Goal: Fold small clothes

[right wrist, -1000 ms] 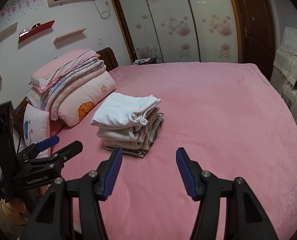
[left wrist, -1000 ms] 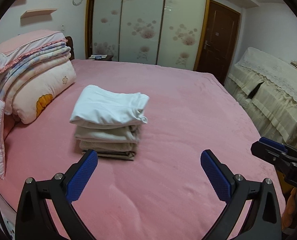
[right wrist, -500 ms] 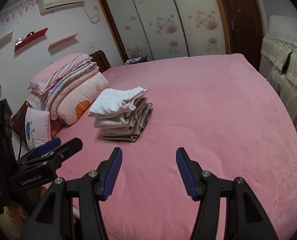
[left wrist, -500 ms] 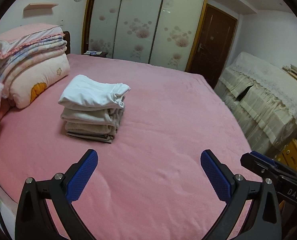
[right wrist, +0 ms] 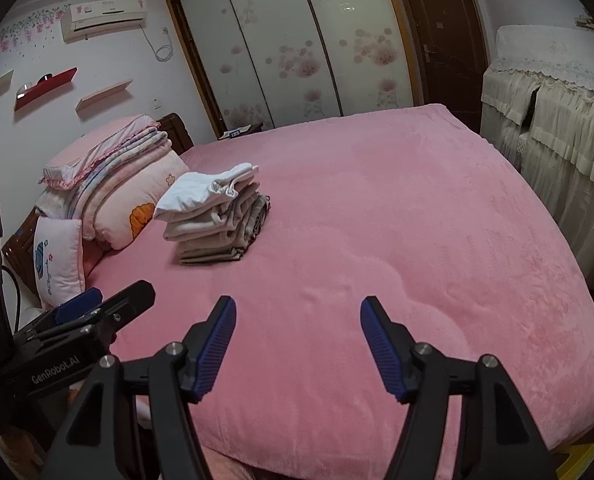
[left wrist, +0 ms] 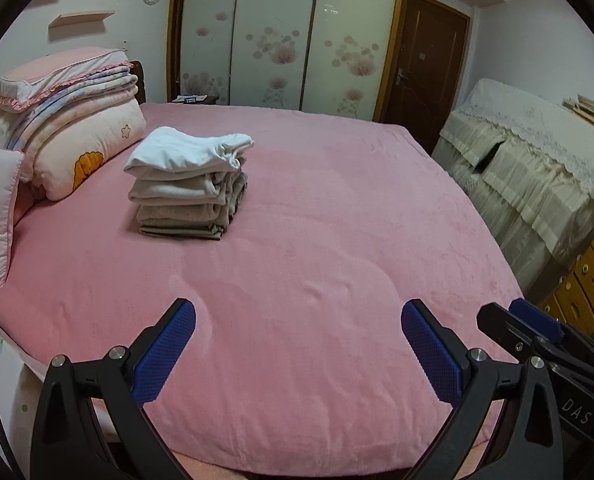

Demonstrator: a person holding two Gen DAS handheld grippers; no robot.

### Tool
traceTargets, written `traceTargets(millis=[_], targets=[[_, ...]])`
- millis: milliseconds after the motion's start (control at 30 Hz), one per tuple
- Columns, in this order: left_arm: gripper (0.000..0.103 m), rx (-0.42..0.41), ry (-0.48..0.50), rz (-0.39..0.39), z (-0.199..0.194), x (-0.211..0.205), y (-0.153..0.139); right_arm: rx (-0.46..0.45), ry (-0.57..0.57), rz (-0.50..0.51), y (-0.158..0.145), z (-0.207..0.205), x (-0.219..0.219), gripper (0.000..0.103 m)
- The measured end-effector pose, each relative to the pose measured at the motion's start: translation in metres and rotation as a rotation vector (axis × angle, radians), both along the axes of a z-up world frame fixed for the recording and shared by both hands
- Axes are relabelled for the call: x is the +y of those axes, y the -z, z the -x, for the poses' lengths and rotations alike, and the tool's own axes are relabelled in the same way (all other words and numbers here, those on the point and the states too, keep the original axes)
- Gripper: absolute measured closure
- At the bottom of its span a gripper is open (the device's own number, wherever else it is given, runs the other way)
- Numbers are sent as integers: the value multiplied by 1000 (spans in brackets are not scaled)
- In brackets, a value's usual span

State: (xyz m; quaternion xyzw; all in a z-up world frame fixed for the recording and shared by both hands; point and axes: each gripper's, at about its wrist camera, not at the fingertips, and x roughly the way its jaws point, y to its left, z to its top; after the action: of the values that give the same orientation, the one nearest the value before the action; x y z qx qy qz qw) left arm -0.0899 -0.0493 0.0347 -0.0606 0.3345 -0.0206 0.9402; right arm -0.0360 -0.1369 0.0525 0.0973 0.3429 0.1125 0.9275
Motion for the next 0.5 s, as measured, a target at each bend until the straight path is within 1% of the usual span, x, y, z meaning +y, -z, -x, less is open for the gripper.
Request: traceTargets(millis=[133,333,500], targets=[[1,12,0,-25,8,-9,8,-15,16,55,5,8,2,38],[1,45,2,-17,9,-10,17,-10,23,55,11,11,-1,38],[1,50,-14,-28,10,-10,19,-20,24,91,11,11,4,38]])
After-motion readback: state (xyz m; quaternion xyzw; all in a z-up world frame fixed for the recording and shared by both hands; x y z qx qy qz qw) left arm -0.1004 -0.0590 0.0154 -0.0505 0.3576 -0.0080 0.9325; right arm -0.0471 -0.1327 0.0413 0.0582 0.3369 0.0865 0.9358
